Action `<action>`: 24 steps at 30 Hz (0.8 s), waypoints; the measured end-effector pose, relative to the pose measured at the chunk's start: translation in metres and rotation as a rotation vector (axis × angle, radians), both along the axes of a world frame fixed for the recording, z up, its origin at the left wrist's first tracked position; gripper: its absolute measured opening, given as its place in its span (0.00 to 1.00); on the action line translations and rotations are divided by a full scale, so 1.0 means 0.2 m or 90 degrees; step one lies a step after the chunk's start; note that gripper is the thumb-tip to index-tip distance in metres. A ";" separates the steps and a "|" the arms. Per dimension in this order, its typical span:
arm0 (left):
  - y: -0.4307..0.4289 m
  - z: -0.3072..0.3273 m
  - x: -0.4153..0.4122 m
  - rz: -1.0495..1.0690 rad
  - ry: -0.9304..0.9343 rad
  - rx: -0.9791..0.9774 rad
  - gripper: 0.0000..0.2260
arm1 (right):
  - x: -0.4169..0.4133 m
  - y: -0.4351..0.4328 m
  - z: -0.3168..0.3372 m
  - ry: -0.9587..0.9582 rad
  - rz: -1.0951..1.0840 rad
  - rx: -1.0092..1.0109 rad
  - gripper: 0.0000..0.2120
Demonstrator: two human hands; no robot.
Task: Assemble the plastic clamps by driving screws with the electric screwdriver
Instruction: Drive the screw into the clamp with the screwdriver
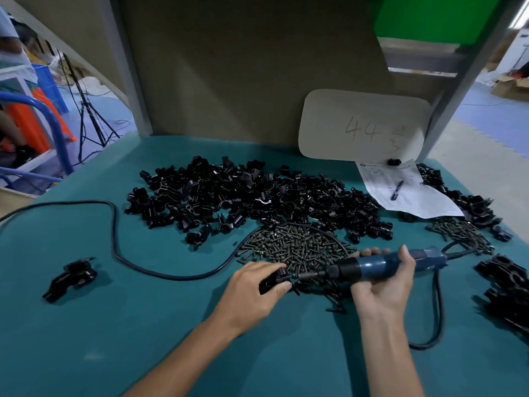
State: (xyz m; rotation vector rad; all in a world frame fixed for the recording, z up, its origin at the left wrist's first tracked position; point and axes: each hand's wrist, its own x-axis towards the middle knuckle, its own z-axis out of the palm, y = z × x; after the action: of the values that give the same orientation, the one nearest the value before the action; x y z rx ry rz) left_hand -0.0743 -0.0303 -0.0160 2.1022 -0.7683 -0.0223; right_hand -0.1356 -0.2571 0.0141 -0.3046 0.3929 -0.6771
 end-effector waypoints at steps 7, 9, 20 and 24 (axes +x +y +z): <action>0.01 -0.01 0.00 -0.021 0.006 -0.001 0.19 | 0.03 0.00 -0.03 -0.016 0.040 0.000 0.12; 0.01 -0.01 0.00 -0.032 0.021 -0.007 0.18 | 0.03 -0.01 -0.04 -0.041 0.060 0.009 0.14; 0.04 0.05 0.04 -0.125 0.238 -0.097 0.13 | 0.01 -0.04 -0.09 -0.126 0.190 -0.075 0.18; 0.03 0.01 0.02 -0.025 0.122 -0.060 0.13 | 0.04 -0.01 -0.08 -0.023 0.164 -0.072 0.27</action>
State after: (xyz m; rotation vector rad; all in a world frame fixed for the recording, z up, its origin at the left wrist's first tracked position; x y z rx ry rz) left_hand -0.0709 -0.0240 -0.0141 1.9625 -0.6826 -0.2023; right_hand -0.1275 -0.2596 -0.0015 -0.4414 0.2750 -0.4521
